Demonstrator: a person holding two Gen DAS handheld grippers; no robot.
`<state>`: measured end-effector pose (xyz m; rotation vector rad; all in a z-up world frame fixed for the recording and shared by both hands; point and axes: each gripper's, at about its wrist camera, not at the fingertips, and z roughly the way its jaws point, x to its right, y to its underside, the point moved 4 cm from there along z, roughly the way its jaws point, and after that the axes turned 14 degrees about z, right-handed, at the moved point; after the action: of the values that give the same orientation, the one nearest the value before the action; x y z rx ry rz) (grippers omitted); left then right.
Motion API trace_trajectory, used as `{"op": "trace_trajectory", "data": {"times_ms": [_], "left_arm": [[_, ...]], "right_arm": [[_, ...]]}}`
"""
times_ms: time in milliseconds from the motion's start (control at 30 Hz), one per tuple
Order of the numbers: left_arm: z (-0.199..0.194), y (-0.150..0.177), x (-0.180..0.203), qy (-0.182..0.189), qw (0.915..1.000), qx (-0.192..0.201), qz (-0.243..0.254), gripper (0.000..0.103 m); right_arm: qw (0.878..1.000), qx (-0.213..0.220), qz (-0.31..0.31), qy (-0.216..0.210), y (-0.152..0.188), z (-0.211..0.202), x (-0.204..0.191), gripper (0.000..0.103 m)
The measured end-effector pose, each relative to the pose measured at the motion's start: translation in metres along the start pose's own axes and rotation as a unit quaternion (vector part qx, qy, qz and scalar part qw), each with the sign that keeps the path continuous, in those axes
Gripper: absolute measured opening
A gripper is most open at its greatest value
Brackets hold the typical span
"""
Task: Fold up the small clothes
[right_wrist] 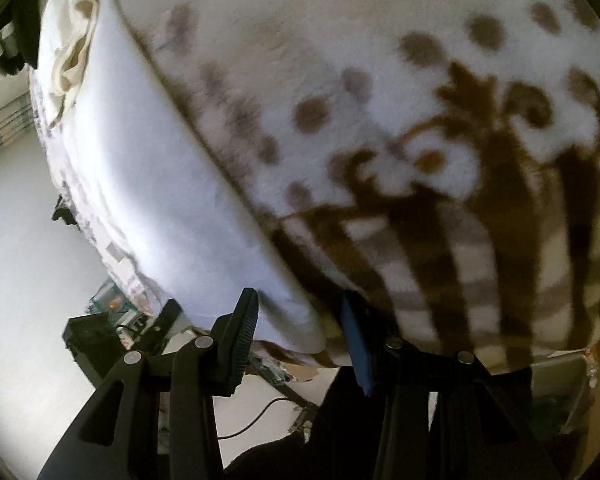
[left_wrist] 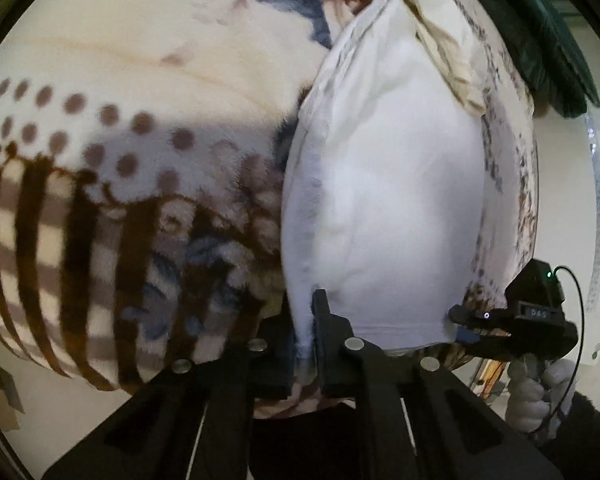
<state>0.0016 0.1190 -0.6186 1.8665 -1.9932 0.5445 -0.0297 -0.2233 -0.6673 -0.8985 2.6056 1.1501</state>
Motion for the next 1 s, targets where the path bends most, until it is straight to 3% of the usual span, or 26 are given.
{"op": "trace_trajectory", "data": {"times_ms": [67,100,267,367,633,867,933,1000], "left_arm": [[-0.007,0.000,-0.002,0.005,0.9999,0.009,-0.007,0.004],[-0.011,0.000,-0.001,0.005,0.9999,0.013,-0.009,0.004],[-0.043,-0.009,0.005,0.020,0.9990,0.037,-0.015,0.004],[-0.067,-0.031,0.017,0.029,0.9974,0.066,-0.008,0.004],[-0.102,-0.142,0.050,0.060,0.9870,0.149,0.001,0.004],[-0.070,-0.262,0.041,0.069,0.9793,0.190,0.001,0.005],[-0.055,-0.293,0.032,0.085,0.9792,0.184,-0.014,0.006],[-0.044,-0.317,0.021,0.086,0.9810,0.171,-0.034,0.014]], "right_arm": [[1.000,0.006,-0.009,-0.008,0.004,-0.001,-0.004,0.017],[1.000,0.009,-0.018,-0.009,0.008,-0.001,-0.009,0.008],[0.998,0.016,-0.044,-0.039,0.023,-0.021,-0.028,0.006],[0.996,0.022,-0.058,-0.059,0.029,-0.040,-0.048,0.006],[0.985,0.075,-0.093,-0.125,0.015,-0.108,-0.140,0.006],[0.976,0.127,-0.106,-0.144,-0.079,-0.151,-0.225,0.006],[0.974,0.136,-0.100,-0.151,-0.109,-0.155,-0.249,0.006],[0.971,0.138,-0.104,-0.165,-0.137,-0.156,-0.275,0.006]]}}
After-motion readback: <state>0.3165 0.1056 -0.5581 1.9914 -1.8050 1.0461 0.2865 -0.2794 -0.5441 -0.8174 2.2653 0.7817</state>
